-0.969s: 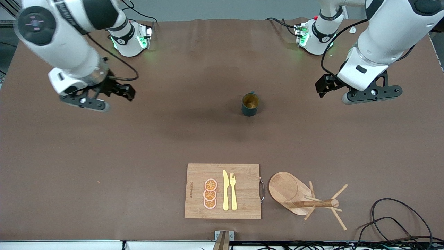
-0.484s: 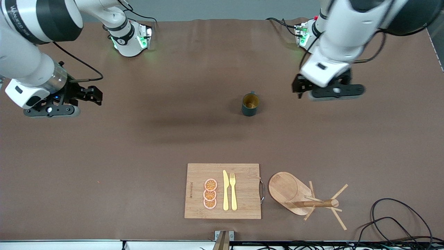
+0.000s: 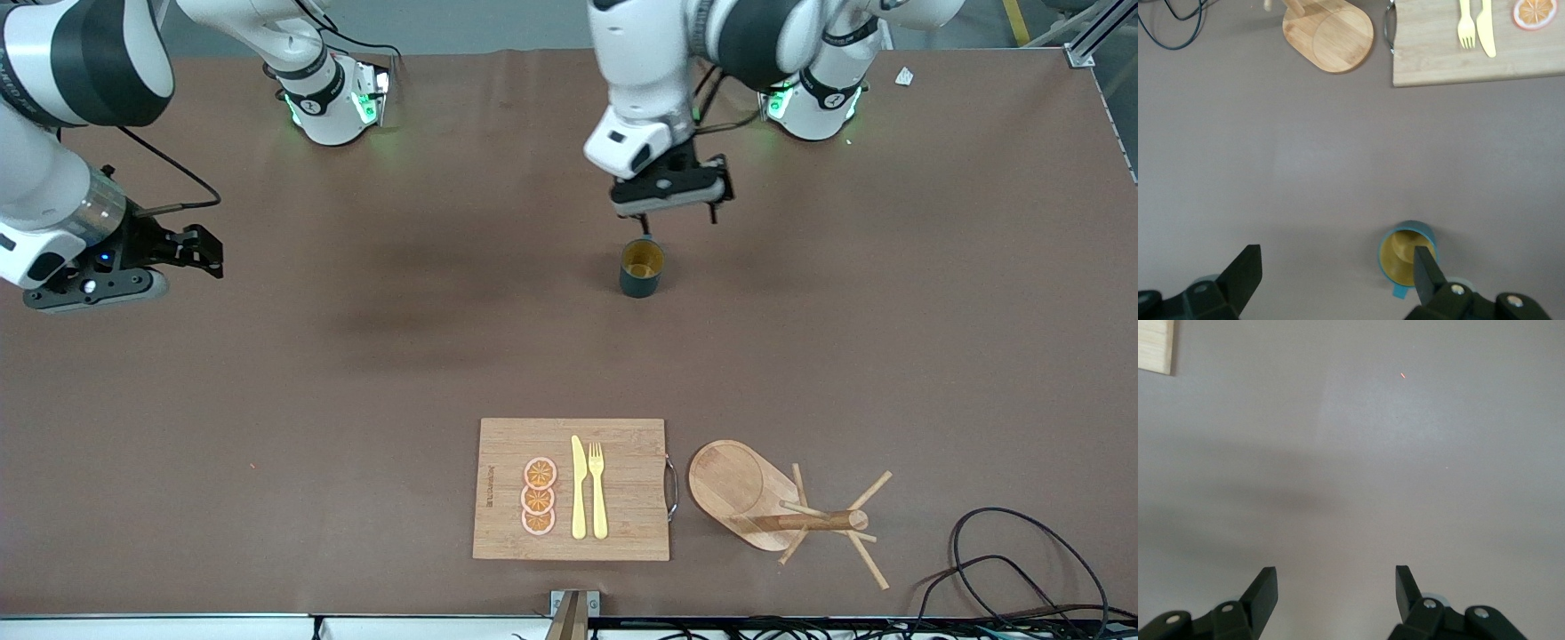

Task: Pass cup and hang on rack
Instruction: 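Position the left gripper above the mug handle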

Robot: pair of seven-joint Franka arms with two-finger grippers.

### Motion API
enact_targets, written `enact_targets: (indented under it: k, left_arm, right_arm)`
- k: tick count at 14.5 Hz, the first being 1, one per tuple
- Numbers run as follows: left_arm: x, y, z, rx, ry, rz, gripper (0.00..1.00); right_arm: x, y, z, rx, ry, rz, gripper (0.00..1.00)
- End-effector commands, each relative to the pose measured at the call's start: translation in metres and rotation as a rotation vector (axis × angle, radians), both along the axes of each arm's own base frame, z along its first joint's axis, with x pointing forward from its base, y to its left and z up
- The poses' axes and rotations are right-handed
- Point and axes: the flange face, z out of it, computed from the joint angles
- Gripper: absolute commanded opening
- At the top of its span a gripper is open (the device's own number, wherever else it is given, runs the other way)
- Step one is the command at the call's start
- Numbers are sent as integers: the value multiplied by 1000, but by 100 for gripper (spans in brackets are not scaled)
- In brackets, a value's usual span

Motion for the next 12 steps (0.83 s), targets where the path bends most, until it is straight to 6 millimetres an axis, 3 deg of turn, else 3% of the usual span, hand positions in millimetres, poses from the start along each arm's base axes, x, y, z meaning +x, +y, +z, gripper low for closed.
enact_targets:
  k: [1,3,6,10,12]
  left_arm:
    - [-44,-21,-50,48,-108,-13,100]
    - [-72,-45,-91,80,-156,-15,100]
    - [-94,-65,-148,123,-236,-10,100]
    - [-116,-75,-197,153,-280,-12,99]
    - [-116,-75,-216,163,-313,-5,99]
  right_arm:
    - [-16,-1,-5,-14,1,41,81]
    - [-30,-3,-15,-22,-14,47,81]
    - [-48,-4,-30,-25,-20,54,81]
    - [-49,-14,-34,-38,-11,41,81]
    - [-48,-14,-34,-40,-11,41,81]
